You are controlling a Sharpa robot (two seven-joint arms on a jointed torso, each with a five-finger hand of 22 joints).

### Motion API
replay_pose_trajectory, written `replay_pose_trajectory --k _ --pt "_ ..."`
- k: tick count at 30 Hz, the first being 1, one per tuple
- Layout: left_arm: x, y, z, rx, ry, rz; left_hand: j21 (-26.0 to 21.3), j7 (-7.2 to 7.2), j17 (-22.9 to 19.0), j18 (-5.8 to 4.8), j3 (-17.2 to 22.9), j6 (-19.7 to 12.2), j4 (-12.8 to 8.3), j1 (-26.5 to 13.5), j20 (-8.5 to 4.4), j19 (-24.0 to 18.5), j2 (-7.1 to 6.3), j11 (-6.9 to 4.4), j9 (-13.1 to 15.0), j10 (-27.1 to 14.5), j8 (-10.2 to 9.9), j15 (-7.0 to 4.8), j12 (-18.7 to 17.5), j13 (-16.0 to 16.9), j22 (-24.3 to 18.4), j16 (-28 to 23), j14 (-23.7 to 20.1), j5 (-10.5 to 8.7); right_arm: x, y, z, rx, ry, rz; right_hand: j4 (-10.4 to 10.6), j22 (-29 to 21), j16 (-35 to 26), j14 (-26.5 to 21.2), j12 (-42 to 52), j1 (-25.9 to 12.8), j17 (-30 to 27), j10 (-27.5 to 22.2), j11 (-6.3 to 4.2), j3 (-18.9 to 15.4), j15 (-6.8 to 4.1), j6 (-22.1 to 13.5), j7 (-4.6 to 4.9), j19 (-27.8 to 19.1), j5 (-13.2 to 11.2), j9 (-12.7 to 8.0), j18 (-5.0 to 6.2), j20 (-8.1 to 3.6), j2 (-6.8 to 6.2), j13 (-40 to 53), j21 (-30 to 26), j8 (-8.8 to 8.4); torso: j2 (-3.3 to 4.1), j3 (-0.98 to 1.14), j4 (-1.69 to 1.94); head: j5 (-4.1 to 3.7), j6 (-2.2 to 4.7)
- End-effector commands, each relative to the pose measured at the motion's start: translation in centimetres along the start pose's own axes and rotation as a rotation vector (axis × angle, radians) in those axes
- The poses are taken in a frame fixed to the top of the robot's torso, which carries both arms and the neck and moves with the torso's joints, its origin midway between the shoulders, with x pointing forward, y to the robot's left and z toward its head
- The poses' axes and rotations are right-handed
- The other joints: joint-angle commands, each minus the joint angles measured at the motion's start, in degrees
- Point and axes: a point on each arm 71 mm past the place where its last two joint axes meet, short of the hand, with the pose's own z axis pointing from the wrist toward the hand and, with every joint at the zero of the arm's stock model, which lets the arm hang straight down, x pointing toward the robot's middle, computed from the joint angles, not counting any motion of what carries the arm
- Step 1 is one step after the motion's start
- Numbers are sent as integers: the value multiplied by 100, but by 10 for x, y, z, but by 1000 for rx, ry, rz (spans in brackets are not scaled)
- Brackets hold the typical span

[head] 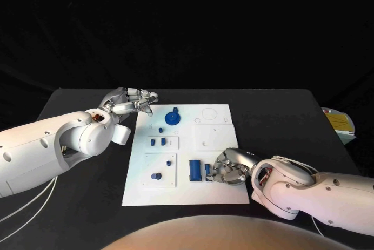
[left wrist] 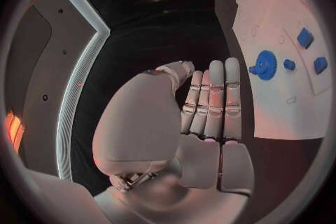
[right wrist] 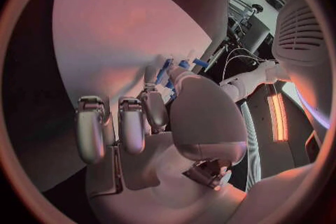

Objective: Assemble the parts on the task board

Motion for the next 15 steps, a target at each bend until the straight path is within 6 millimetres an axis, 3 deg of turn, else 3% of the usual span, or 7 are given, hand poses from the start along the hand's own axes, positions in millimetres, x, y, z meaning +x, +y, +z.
replay_pose_trajectory --k 1,7,9,11,13,15 --pt "3 -1 0 8 20 -5 33 -5 -8 20 15 -46 -10 24 3 -31 14 -6 6 -37 30 13 20 -7 9 -25 -36 24 -7 4 -2 -45 -42 54 -3 1393 26 494 -57 -26 983 0 4 -62 -6 -17 37 468 -7 -2 -41 -24 13 383 -61 1 -14 -10 -6 -15 31" --pt "2 -1 1 15 19 -12 28 -1 -10 15 5 -75 53 -79 22 -67 10 2 4 -44 44 31 36 -20 19 -24 -46 13 -36 -3 6 -123 -109 275 -39 1307 -48 454 -205 245 811 -97 56 -112 38 -176 95 363 296 5 22 13 106 308 -380 -74 -55 -36 -21 -40 105" --pt "1 0 3 20 17 -26 -28 -5 -10 15 -43 -117 145 -206 47 -111 -21 6 1 -57 53 44 55 -29 -6 -26 -76 2 -50 -10 13 -147 -150 359 -37 1151 -231 356 -683 408 427 -331 98 -135 74 -281 150 174 376 11 128 47 126 37 -942 -123 -88 -50 -28 -42 125" --pt "0 0 4 27 12 -43 -163 -9 -31 17 -130 -176 251 -319 81 -172 -63 13 -1 -78 67 61 96 -34 -83 -83 -179 -14 -67 -20 22 -164 -201 429 -43 1092 -284 334 -790 491 342 -392 130 -160 98 -373 183 107 385 3 165 66 126 -28 -1144 -174 -141 -73 -35 -36 170" --pt "0 2 5 34 6 -58 -405 -4 -96 17 -258 -240 360 -390 121 -250 -99 13 -4 -74 84 94 167 -30 -234 -244 -349 -34 -80 -28 29 -171 -247 481 -46 837 -593 170 -1634 644 -194 -835 209 -208 166 -540 271 -191 383 3 313 124 129 -530 -1998 -252 -169 -84 -45 -34 230" --pt "-2 3 7 46 -5 -74 -712 -4 -190 17 -383 -284 446 -394 167 -335 -117 19 -5 -60 108 129 231 -29 -432 -480 -541 -39 -95 -39 38 -173 -297 532 -56 324 -1280 -239 -3065 862 -1217 -1666 313 -215 262 -755 378 -767 365 11 552 219 150 -1436 -3529 -337 -199 -91 -48 -56 315"
